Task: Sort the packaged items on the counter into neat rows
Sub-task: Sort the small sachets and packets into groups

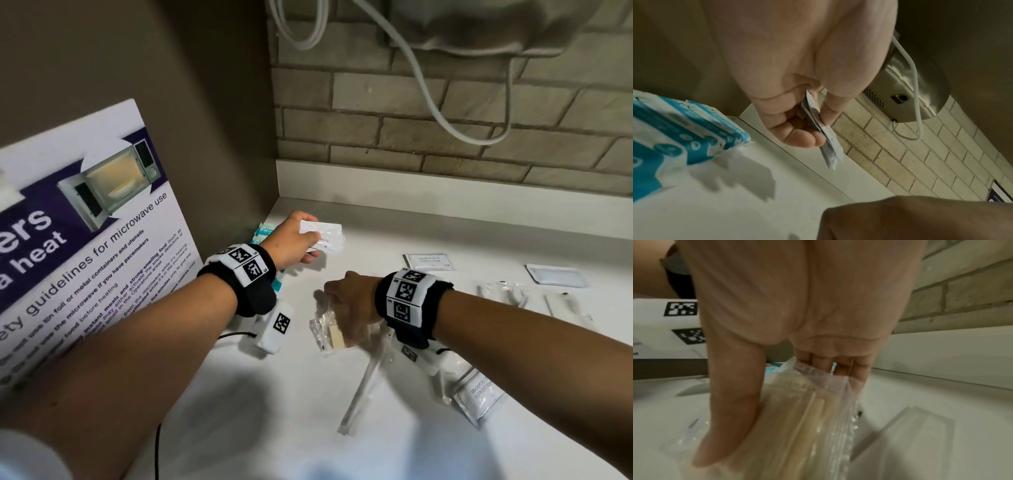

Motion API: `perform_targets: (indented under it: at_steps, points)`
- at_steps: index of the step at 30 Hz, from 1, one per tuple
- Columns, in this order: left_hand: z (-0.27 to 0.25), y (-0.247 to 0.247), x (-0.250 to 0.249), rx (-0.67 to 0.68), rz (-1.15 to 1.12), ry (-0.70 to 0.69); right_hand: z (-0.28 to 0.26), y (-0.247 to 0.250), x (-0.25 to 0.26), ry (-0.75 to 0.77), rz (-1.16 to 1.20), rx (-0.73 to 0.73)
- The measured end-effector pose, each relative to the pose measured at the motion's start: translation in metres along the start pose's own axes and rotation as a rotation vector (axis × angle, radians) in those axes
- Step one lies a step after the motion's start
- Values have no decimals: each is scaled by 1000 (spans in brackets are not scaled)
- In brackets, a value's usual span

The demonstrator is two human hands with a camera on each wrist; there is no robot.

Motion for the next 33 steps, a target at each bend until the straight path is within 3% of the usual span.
perform_targets:
  at_steps: [3, 10, 19, 30, 33]
  points:
    - [4, 3, 0, -18, -35, -11, 7, 6, -2, 0, 83, 22]
    - [14, 11, -3, -47, -89, -25, 26, 18, 2, 59, -34, -242]
    - [18, 10, 0, -21, -84, -23, 30, 14, 1, -20, -42, -132]
    - [13, 8, -5, 7, -63, -35, 28, 7, 6, 63, -50, -91]
    - [12, 7, -6, 8, -52, -22, 29, 8, 3, 38, 8, -4]
Point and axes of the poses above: each hand's wrist, its own z-axis towards the middle knuckle, its own y-axis out of the back of the hand, x = y × z, the point moved 2 cm from there along z, towards the middle knuckle, and after that the axes turned 9 degrees about z, right-handed, at the moved point
